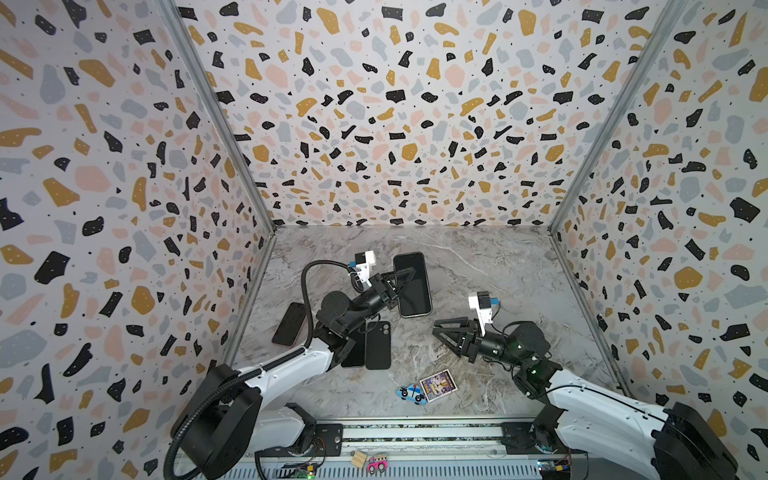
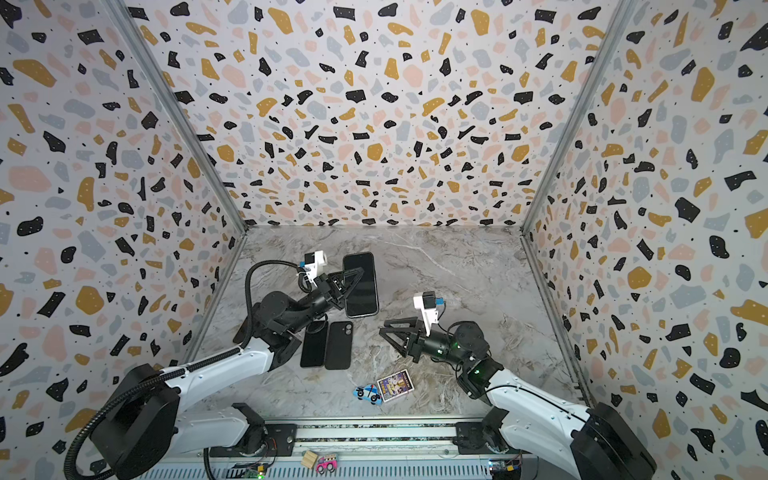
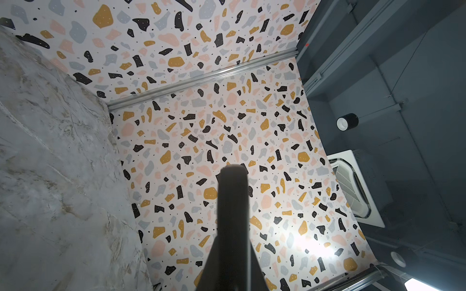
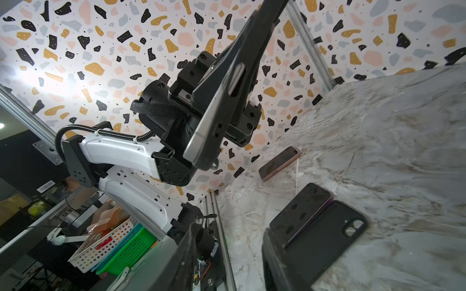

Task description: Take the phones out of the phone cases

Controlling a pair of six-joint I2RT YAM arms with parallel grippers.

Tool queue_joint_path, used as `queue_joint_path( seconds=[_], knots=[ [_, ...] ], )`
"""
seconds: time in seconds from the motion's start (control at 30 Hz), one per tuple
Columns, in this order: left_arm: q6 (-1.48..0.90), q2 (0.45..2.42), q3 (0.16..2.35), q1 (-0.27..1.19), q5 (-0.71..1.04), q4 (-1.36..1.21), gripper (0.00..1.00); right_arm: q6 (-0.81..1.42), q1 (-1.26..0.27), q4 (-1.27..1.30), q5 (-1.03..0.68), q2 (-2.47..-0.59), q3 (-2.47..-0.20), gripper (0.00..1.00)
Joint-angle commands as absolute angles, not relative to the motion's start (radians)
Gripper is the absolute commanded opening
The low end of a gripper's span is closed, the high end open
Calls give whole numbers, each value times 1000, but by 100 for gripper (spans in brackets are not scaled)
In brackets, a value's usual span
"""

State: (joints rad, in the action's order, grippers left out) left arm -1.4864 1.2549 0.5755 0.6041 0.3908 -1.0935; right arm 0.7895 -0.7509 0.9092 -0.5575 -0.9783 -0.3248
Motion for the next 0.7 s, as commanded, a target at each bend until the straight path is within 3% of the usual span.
queue_joint_path(
  seconds=[0.0, 0.67],
  knots=[
    [-1496, 1229, 569, 609, 377, -1187, 0, 844, -770, 1012, -570, -999, -383, 44],
    [-1499, 1230, 564, 613, 387, -1219, 0, 845, -766, 1049, -534, -1077, -425, 43]
  ],
)
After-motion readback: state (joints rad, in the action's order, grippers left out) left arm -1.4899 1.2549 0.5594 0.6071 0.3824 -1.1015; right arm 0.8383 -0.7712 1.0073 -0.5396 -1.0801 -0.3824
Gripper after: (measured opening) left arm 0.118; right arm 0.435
